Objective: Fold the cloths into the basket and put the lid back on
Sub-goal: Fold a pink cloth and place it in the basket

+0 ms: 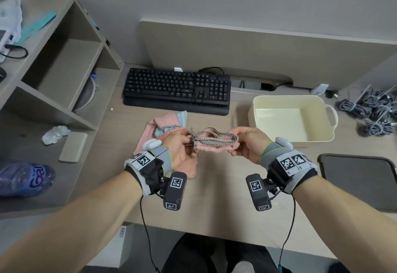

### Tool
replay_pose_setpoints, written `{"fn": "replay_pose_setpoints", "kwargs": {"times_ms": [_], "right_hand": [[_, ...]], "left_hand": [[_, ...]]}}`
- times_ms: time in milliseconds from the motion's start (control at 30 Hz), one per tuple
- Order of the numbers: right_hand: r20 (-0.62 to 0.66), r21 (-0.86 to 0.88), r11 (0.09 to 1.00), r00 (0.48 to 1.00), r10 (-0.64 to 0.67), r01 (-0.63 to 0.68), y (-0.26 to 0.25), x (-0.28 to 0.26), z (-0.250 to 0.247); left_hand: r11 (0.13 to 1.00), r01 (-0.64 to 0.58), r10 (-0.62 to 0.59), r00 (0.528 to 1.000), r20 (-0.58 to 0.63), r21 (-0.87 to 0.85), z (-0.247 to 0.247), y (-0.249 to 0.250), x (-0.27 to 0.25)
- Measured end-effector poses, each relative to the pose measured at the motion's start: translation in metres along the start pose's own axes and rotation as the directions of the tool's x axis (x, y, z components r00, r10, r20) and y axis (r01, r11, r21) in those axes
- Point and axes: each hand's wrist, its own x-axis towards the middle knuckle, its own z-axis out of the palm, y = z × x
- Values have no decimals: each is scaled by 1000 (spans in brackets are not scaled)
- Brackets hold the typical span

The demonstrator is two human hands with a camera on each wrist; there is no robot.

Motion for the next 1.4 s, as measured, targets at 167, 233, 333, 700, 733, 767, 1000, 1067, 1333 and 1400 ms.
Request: {"fn": "replay_pose_setpoints", "kwargs": {"times_ms": [167,233,333,700,733,767,1000,1067,1333,1400], "right_hand": [[-5,-27,998,998,56,-57,-8,-3,-3],[-23,-47,996,997,73,-74,-10,-3,-10],[-89,-137,991,996,-9,-3,-11,-4,-20],[-80,-49,995,993,84,-88,-39,0,-118],[-106,-53,995,992,75,-81,-45,2,-131],[-129,-55,995,989,70,-77,-52,6,-142],[-237,-56,993,967,90,-106,-84,49,-206],[-251,-82,989,963,101,-125,-86,59,-219],[-253,-38,973,944,210,-226,-80,98,-225],[-246,-10,965,936,250,-261,-78,103,-220]], "left_hand": [[988,39,-45,998,39,150,5,10,3],[955,-43,28,998,55,293,16,9,7],[921,-122,85,990,115,370,39,4,14],[778,-289,213,957,198,558,142,4,56],[743,-307,230,951,205,594,153,3,62],[709,-317,245,948,201,630,163,1,68],[573,-247,210,966,152,781,214,0,100],[606,-217,197,973,120,765,217,-1,104],[746,-158,278,957,-87,647,188,0,114],[743,-158,293,951,-103,651,179,-2,113]]}}
